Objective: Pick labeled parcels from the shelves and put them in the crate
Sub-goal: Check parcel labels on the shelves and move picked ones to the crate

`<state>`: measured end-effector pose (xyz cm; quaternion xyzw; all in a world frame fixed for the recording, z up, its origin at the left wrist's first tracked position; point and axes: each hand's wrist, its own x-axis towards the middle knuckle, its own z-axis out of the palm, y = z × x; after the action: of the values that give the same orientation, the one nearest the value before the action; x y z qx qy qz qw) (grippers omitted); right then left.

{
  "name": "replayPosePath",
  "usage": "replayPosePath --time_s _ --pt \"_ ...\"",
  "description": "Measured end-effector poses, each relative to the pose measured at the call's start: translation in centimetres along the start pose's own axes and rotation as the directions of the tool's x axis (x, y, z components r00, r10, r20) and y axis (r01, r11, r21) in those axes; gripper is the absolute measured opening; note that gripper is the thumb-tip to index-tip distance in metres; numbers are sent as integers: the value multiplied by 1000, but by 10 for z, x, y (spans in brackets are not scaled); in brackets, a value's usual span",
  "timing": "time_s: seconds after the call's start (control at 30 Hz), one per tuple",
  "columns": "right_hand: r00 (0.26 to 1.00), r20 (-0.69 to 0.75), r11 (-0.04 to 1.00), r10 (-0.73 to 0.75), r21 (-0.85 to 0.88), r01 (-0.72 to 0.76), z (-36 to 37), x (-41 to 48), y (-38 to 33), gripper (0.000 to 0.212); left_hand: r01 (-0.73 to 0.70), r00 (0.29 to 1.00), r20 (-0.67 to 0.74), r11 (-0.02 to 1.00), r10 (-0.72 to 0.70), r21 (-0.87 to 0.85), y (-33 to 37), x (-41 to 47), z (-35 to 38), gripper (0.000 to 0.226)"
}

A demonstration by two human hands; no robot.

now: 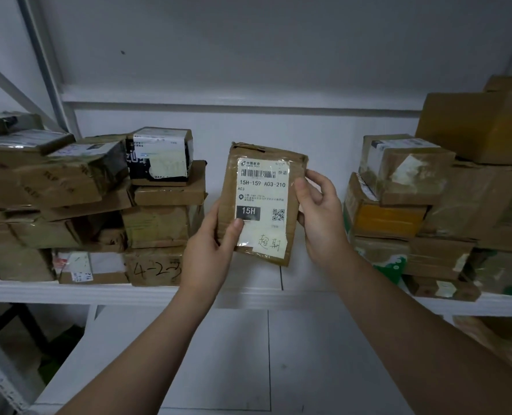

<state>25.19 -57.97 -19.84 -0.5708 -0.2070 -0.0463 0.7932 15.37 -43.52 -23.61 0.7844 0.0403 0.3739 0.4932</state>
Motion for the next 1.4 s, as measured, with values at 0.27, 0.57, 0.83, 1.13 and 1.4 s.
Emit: replayPosePath --time_s 0.27,0.57,0.83,1.13,1.4 --pt "977 206 971 -60 -215 105 -8 -30 2 76 -41 996 -80 987 29 -155 13 -5 9 32" --pt "996 77 988 -46 -141 56 -33 -65 -3 51 -127 992 -8 962 129 -243 17 -15 24 35" --pt "976 -204 991 -80 -124 55 -87 -129 -22 45 -76 964 206 919 166 -386 31 -61 75 36" --pt "852 -504 950 -143 -311 -24 -229 -230 -77 43 69 843 498 879 201 -471 95 -166 201 46" --pt "657 -749 943 -83 -272 -191 -365 -347 -117 42 183 643 712 845 284 -502 164 -290 317 37"
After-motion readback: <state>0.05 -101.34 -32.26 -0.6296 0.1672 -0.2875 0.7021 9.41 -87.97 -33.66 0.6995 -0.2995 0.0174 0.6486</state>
